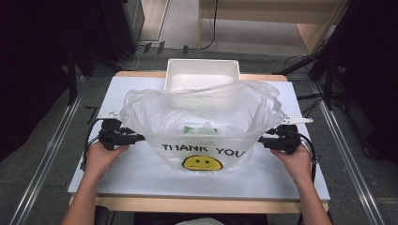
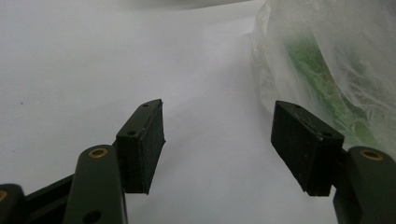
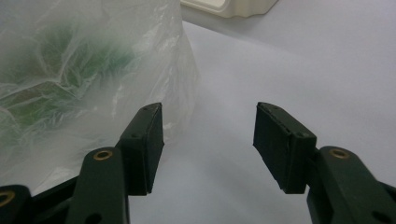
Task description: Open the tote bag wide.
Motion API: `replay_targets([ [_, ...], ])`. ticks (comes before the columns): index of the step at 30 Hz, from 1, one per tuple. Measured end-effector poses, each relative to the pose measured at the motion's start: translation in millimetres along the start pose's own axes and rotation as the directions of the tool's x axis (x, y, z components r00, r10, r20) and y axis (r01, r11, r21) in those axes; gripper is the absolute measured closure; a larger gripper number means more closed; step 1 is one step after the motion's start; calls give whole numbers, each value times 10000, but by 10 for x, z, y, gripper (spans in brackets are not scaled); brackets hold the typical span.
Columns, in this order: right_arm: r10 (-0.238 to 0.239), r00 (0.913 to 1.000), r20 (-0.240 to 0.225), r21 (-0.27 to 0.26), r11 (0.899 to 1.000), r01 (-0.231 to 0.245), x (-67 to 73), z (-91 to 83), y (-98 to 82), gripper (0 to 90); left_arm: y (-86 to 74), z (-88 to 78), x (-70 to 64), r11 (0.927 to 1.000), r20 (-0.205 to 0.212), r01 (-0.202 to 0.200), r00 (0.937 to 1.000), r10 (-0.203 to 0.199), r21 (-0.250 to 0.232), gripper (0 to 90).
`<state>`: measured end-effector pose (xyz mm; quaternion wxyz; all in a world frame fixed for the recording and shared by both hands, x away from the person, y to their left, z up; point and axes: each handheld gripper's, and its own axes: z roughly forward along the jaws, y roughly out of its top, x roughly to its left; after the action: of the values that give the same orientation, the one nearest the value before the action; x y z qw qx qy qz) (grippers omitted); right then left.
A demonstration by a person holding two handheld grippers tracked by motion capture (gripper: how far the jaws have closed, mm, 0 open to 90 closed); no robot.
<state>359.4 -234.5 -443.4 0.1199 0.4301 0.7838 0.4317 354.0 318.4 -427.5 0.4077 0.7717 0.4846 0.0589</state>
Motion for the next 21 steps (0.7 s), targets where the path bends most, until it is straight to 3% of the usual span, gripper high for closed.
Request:
replay_targets([
  [21, 51, 10000, -22, 91, 9999, -50, 8, 8, -2, 439, -2, 8, 6, 9999, 83, 98, 9999, -99, 130, 357],
])
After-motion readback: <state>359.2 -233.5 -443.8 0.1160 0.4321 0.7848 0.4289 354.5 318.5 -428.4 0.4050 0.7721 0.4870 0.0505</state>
